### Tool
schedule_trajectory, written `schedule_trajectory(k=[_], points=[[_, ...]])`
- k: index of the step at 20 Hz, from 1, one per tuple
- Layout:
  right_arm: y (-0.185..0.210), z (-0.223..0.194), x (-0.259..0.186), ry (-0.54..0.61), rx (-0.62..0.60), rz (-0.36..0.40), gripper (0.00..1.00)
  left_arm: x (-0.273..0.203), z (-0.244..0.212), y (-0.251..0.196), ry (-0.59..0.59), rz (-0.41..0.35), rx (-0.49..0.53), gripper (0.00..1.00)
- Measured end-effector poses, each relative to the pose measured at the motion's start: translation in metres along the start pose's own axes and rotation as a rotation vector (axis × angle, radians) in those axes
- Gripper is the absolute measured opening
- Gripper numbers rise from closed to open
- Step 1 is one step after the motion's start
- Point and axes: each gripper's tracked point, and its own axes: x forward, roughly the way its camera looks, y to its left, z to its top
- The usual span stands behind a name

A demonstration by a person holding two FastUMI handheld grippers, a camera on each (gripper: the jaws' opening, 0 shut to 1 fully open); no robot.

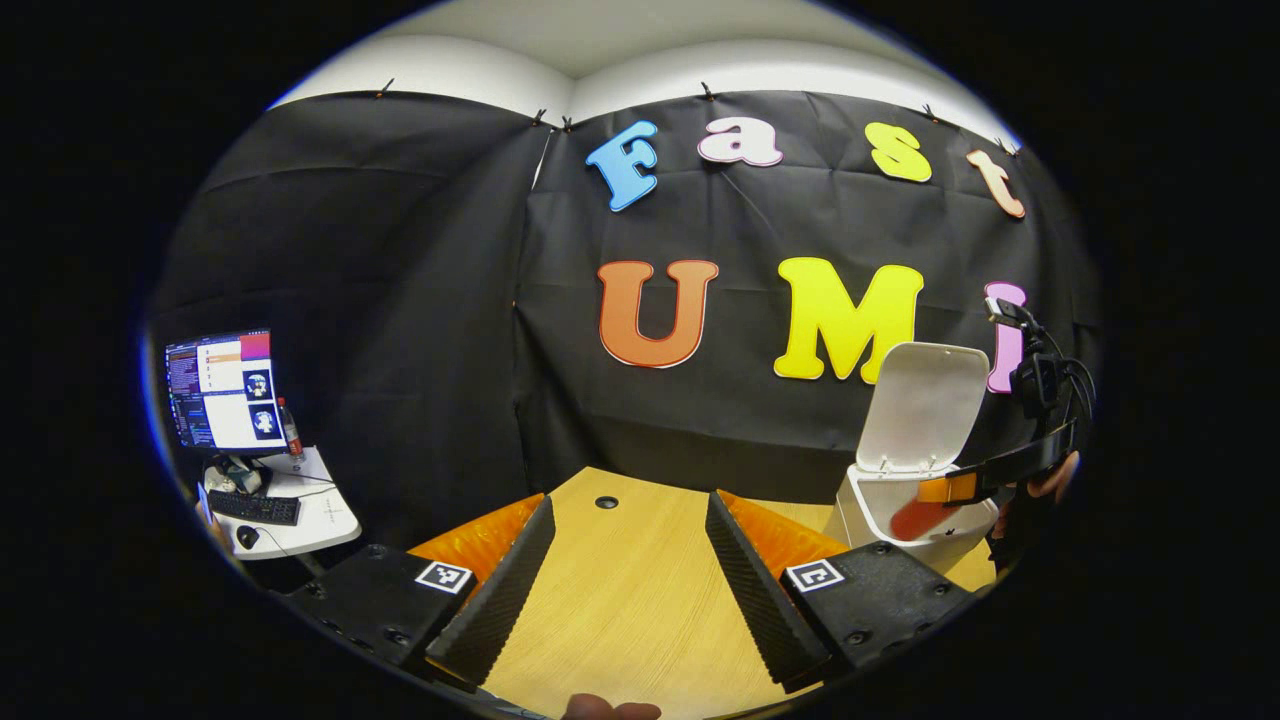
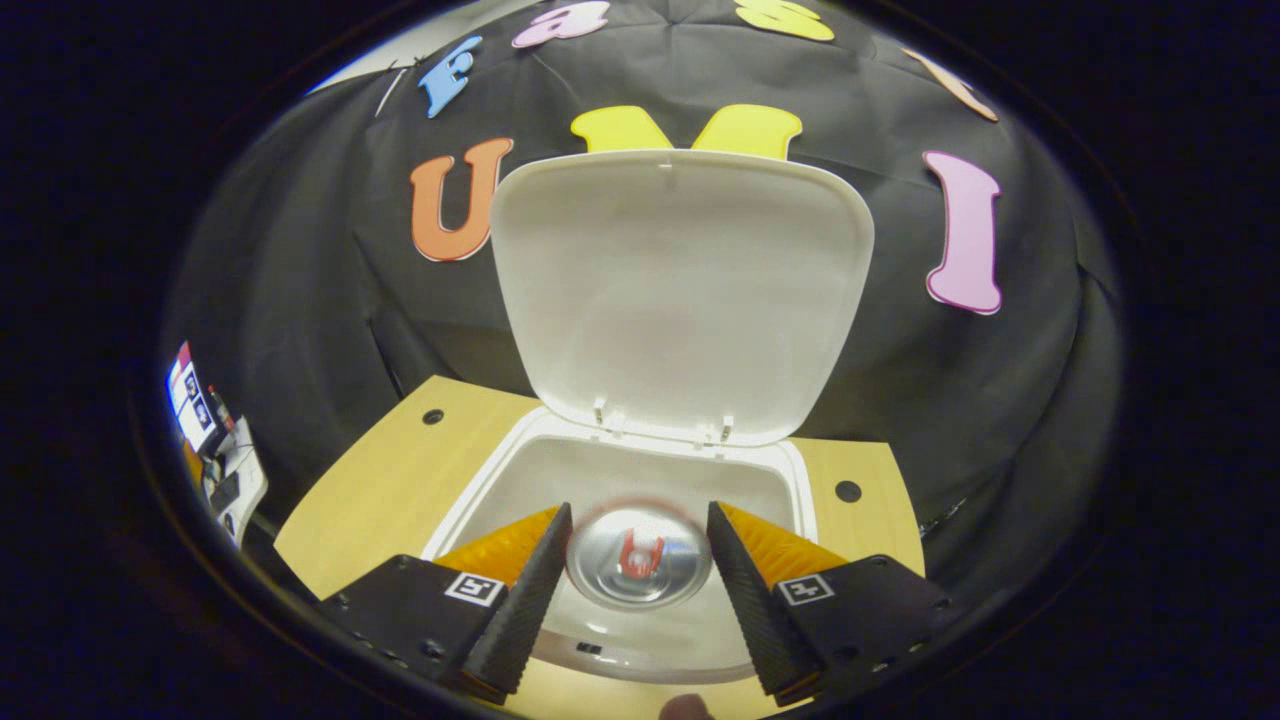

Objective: Press the lid of the desktop garbage bin to open it, pick up the crumpled paper on the desktop and throw it into the bin, then pick up the pop can on the desktop and drop it into the bin, and finally close the garbage bin lid.

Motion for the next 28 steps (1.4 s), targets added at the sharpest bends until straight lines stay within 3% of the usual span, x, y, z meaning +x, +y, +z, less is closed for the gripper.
schedule_trajectory(k=[5, 13, 21, 28], points=[[0.003, 0.008, -0.01, -0.036, 0.024, 0.001, 0.95, -0.002, 0.003, 0.004, -0.01, 0.001, 0.007, 0.98], [-0.003, 0.052, -0.067, -0.206, 0.02, -0.07, 0.95, 0.002, 0.002, -0.005, -0.02, -0.045, -0.03, 0.98], [0.004, 0.138, -0.136, -0.432, 0.027, -0.09, 0.95, 0.006, 0.001, -0.008, -0.029, -0.087, -0.015, 0.98], [0.004, 0.193, -0.115, -0.508, 0.004, -0.127, 0.94, -0.005, 0.008, -0.002, -0.042, -0.065, 0.018, 0.98]])
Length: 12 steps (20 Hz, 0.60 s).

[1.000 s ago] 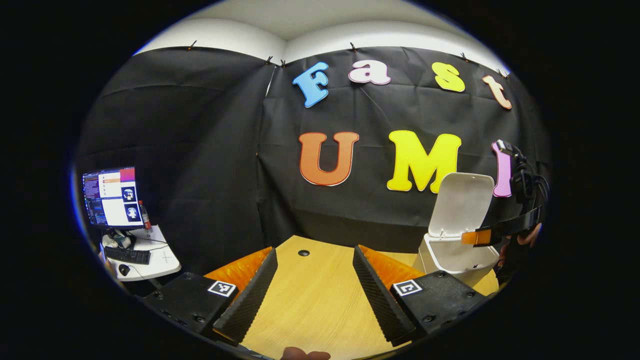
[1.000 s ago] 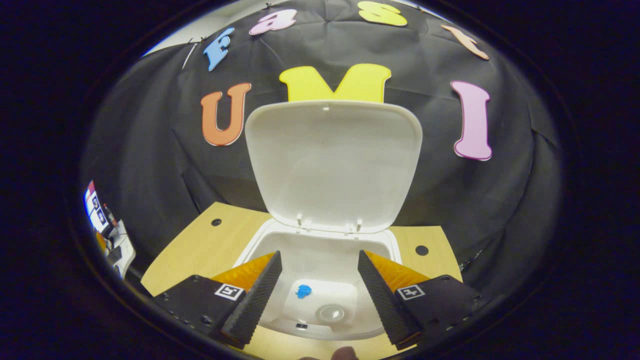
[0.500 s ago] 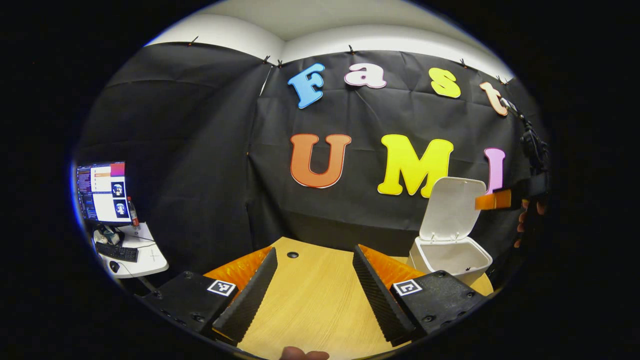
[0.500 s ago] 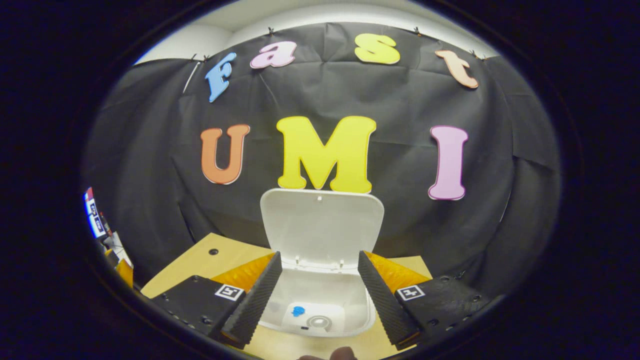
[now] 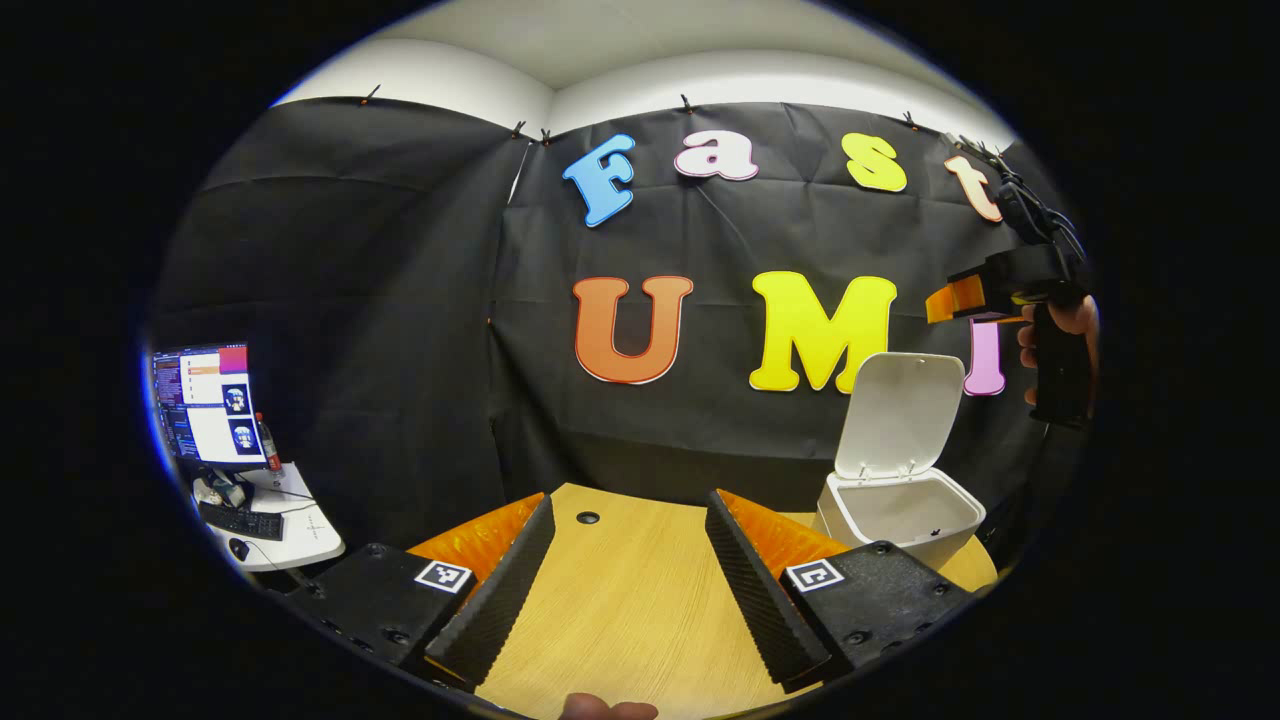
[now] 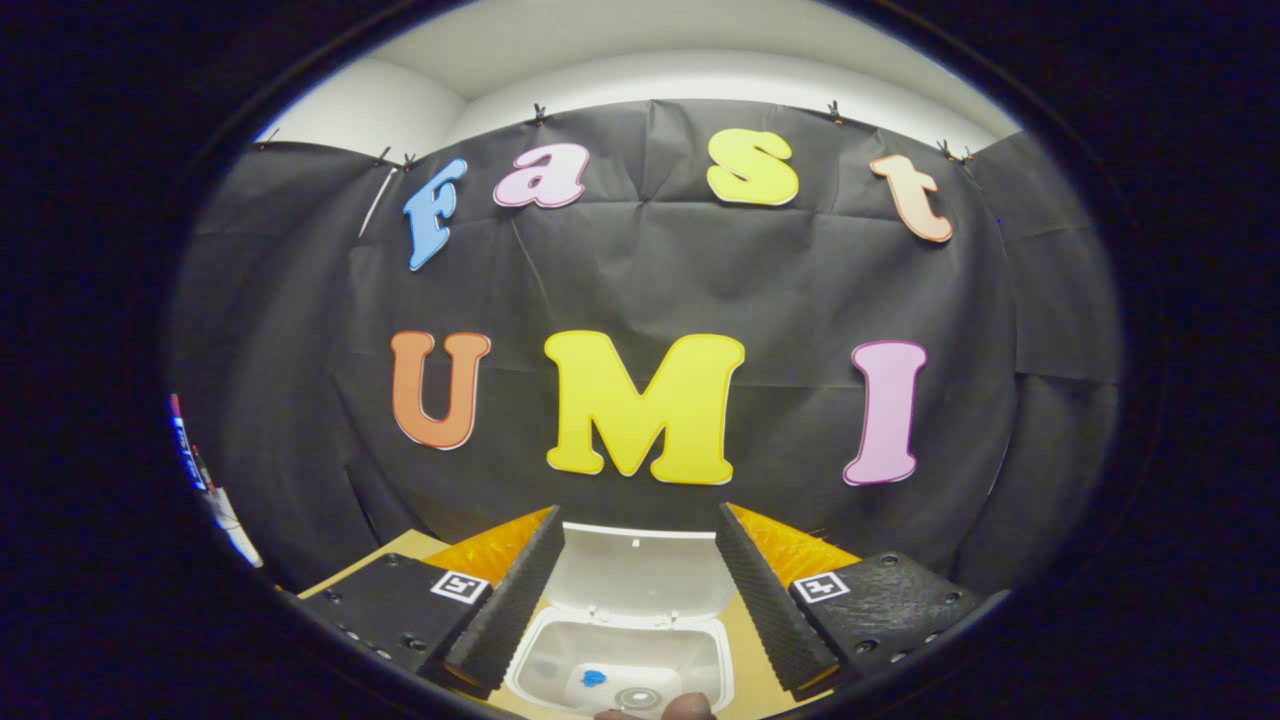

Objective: Press the lid of the desktop garbage bin to open it, pick up the crumpled paper on the desktop and throw it into the bin, then pick up the pop can on the desktop and drop it into the bin, and finally close the garbage bin lid.

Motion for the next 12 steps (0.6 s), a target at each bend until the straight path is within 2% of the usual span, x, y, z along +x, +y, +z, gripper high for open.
schedule_trajectory(k=[6, 12], points=[[-0.001, -0.009, 0.058, 0.026, -0.001, -0.011, 0.95, -0.007, 0.004, 0.019, 0.004, 0.076, -0.023, 0.98], [-0.004, -0.03, 0.088, 0.087, 0.036, -0.017, 0.95, -0.012, -0.003, 0.026, 0.046, 0.117, -0.035, 1.0]])
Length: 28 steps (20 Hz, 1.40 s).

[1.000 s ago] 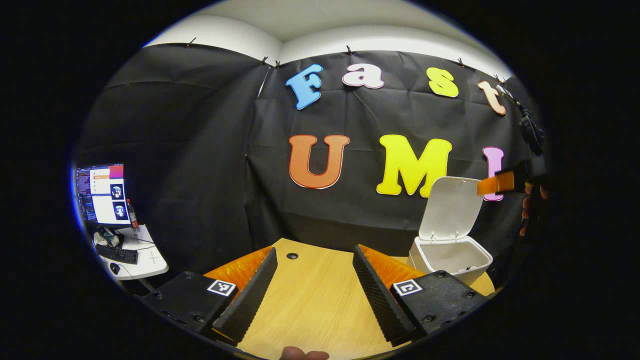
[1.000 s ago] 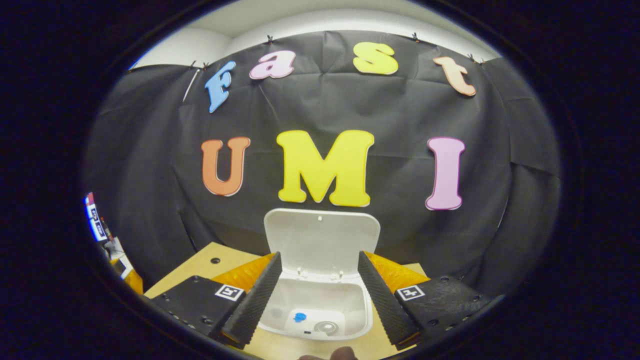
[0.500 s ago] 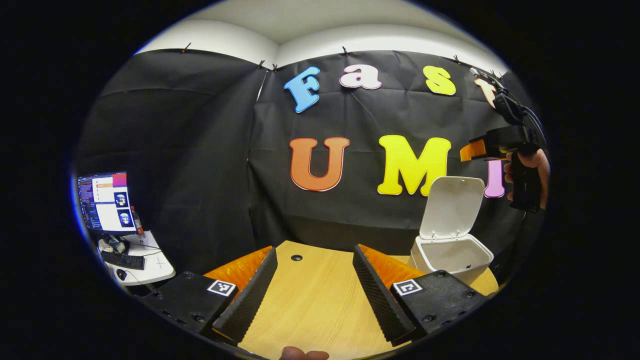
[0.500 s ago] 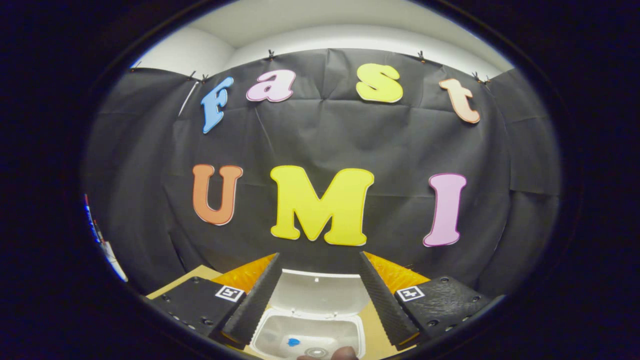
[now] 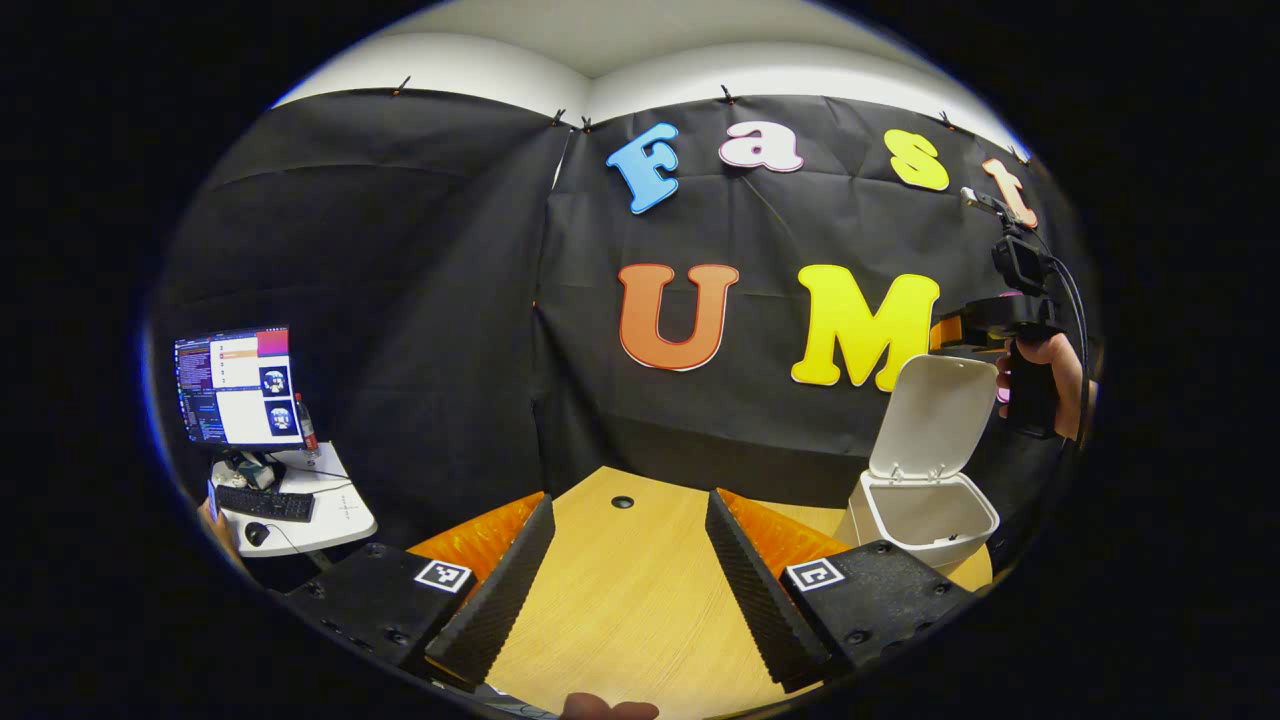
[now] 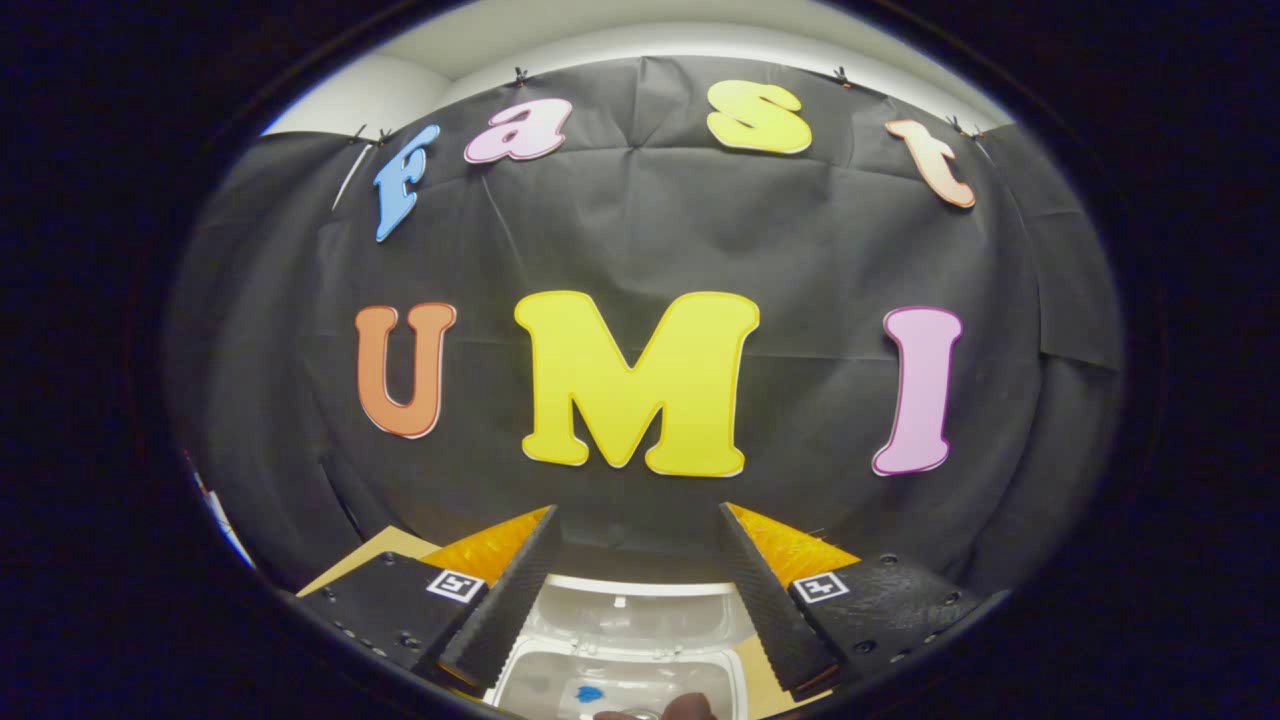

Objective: Press the lid of the desktop garbage bin to open it, pick up the crumpled paper on the desktop and throw it into the bin, then pick up the pop can on the desktop and drop it into the bin, and finally close the garbage bin lid.

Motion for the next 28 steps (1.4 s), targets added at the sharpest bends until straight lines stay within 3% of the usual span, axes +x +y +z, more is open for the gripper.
schedule_trajectory(k=[8, 18, 21, 28], points=[[0.002, -0.011, 0.005, 0.031, 0.016, 0.004, 0.95, -0.009, 0.0, 0.009, -0.002, 0.005, 0.006, 0.98], [0.0, -0.034, -0.032, 0.075, 0.021, 0.012, 0.96, -0.007, 0.002, 0.004, -0.021, -0.057, 0.018, 0.98], [-0.001, -0.053, -0.048, 0.106, 0.037, 0.011, 0.99, -0.011, 0.009, 0.001, -0.046, -0.089, 0.037, 0.98], [-0.011, -0.139, -0.082, 0.286, 0.066, -0.022, 0.96, -0.006, 0.011, 0.001, -0.053, -0.129, 0.043, 0.98]])
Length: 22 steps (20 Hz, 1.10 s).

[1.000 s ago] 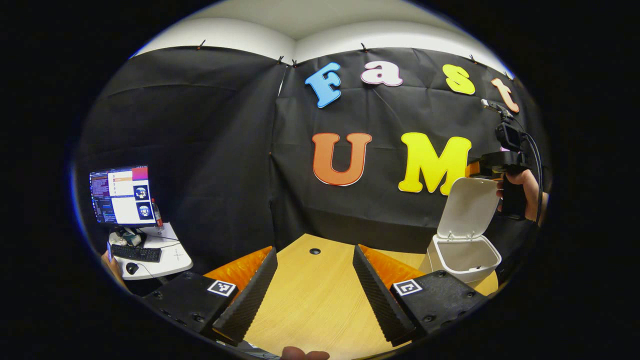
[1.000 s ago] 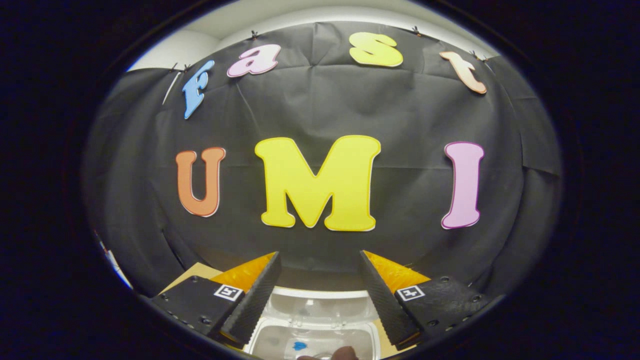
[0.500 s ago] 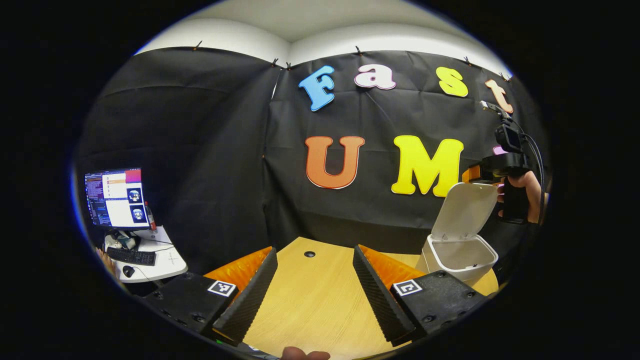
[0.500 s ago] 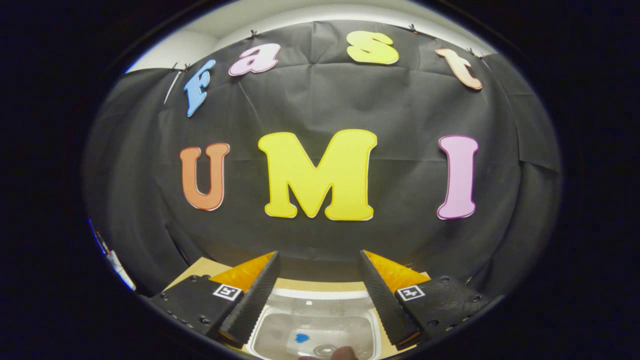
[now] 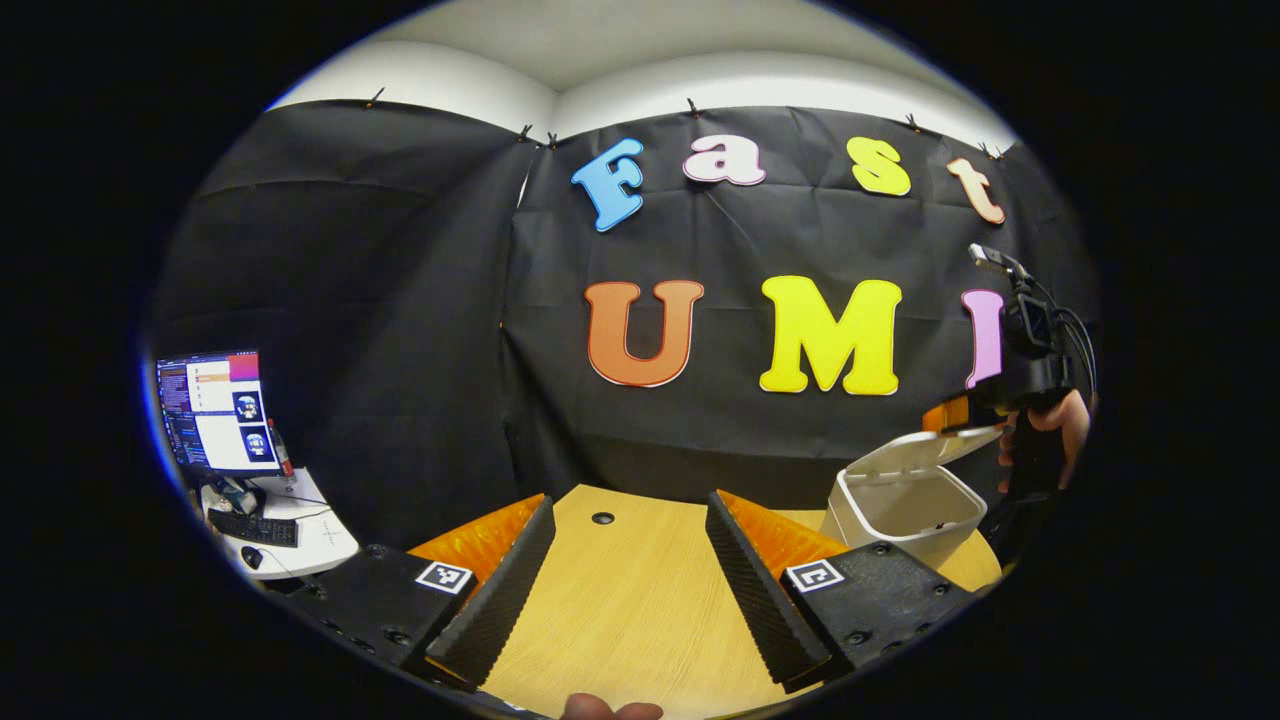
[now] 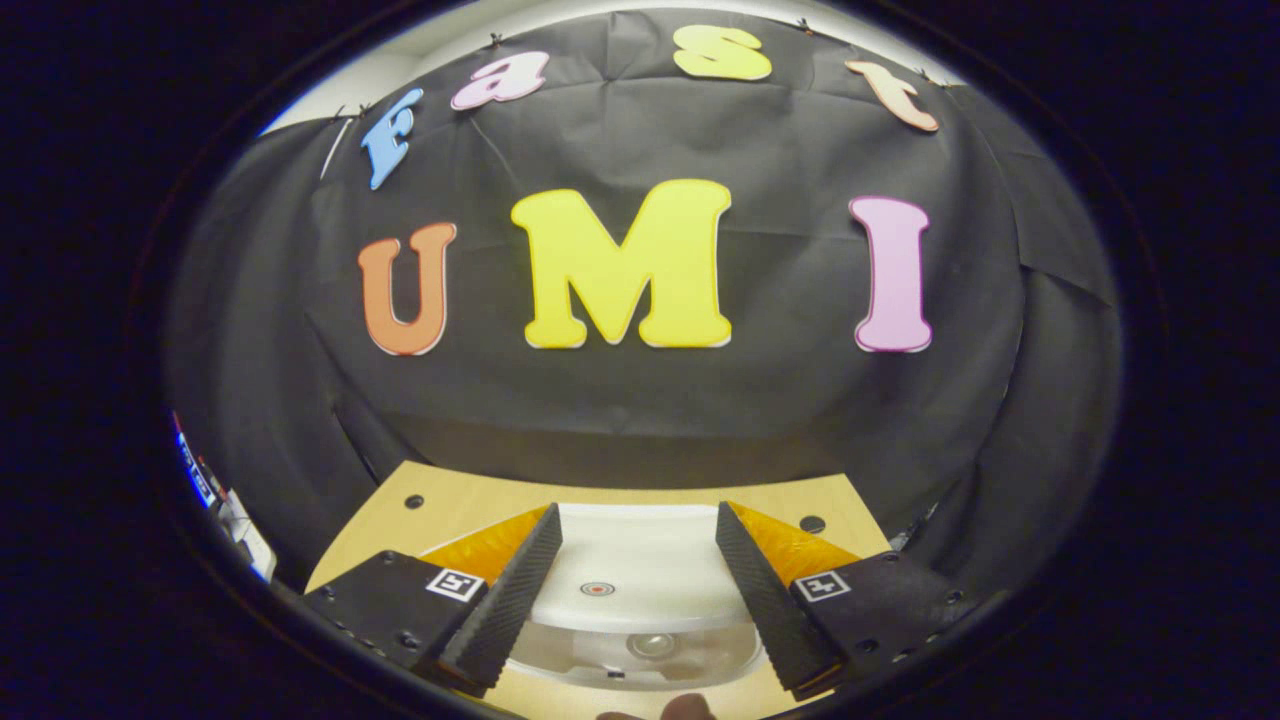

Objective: Press the lid of the desktop garbage bin to open it, pick up the crumpled paper on the desktop and throw it into the bin, then pick up the pop can on the desktop and drop it into the bin, and finally close the garbage bin lid.

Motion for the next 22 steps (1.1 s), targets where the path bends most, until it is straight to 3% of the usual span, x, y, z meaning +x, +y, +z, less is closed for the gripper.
schedule_trajectory(k=[7, 17, 18, 22], points=[[-0.001, -0.044, 0.001, 0.064, 0.002, -0.017, 0.97, -0.007, -0.005, 0.009, 0.013, -0.017, 0.01, 0.98], [-0.001, -0.065, 0.005, 0.094, -0.012, -0.035, 0.94, -0.009, -0.002, 0.012, 0.008, -0.035, 0.029, 0.98], [-0.001, -0.067, 0.006, 0.1, -0.013, -0.037, 1.0, -0.009, -0.003, 0.012, 0.008, -0.037, 0.028, 0.98], [0.0, -0.068, 0.007, 0.094, -0.018, -0.042, 0.98, -0.005, -0.006, 0.014, 0.022, -0.041, 0.014, 0.98]])
